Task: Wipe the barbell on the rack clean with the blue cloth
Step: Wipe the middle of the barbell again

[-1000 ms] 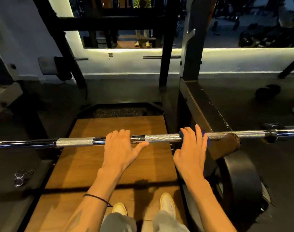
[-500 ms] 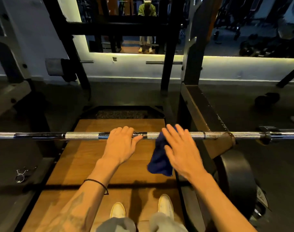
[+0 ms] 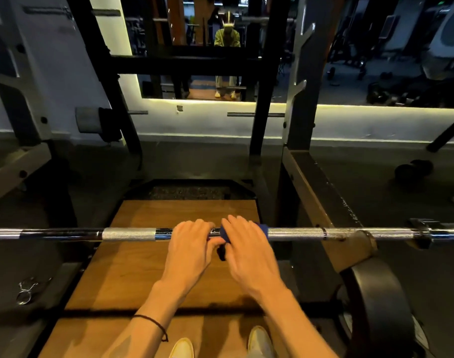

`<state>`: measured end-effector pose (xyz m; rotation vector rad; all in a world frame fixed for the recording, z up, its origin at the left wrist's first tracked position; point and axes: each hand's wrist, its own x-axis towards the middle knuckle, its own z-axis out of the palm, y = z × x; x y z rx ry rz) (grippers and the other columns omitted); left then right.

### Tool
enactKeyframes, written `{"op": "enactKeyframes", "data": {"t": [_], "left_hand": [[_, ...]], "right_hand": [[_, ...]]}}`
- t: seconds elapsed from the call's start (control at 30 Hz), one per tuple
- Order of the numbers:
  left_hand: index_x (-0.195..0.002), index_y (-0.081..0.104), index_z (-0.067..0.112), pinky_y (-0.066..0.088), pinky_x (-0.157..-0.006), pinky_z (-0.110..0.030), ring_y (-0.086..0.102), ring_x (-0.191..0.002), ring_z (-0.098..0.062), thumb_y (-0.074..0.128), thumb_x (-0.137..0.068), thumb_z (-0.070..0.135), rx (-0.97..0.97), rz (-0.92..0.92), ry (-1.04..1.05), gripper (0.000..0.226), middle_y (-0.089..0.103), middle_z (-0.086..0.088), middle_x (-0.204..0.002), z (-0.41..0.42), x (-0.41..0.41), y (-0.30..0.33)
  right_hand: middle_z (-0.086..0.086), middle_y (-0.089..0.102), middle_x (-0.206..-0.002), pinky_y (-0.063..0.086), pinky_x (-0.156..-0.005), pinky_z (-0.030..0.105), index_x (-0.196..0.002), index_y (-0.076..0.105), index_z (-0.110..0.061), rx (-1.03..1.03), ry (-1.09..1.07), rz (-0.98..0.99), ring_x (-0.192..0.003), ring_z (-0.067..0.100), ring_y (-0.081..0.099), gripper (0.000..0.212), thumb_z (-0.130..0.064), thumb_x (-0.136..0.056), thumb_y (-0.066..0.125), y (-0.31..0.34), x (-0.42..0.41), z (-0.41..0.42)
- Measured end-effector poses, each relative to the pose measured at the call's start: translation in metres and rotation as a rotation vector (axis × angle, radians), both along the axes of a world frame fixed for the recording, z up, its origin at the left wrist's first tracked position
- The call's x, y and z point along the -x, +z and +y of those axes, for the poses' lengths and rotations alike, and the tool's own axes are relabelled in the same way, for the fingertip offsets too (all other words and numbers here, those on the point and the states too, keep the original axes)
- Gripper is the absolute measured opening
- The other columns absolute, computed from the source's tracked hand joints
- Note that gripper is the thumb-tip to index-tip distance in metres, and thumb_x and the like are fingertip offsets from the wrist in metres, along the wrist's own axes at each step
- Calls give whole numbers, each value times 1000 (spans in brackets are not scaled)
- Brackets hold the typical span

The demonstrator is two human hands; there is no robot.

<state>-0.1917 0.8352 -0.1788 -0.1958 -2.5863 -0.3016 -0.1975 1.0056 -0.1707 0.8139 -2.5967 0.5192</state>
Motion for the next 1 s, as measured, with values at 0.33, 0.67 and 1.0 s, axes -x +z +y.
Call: {"op": "enactKeyframes", "data": {"t": [0.33, 0.67, 1.0], "left_hand": [[-100, 62, 30, 52, -76, -31, 60, -81, -10, 8, -91, 73, 219, -292, -1, 70, 62, 10, -91, -34, 5, 42], [-63, 49, 29, 46, -62, -36, 53, -59, -13, 13, -85, 85, 109, -124, 150, 69, 51, 10, -59, -48, 2, 22], [-94, 59, 26, 28, -73, -28, 41, -74, -9, 43, -91, 70, -51, 65, 59, 47, 49, 14, -84, -47, -12, -1]], "right_hand": [[5, 66, -94, 42, -91, 42, -103, 69, -9, 86, -326, 180, -89, 27, 60, 37, -28, -100, 37, -7, 25, 98], [-4, 62, -104, 41, -94, 40, -113, 62, -21, 44, -216, 59, -94, 21, 55, 35, -31, -100, 31, -4, -2, -16], [2, 62, -87, 45, -84, 46, -100, 69, -14, -56, -338, 175, -83, 27, 58, 38, -32, -101, 36, -7, 27, 91]]}}
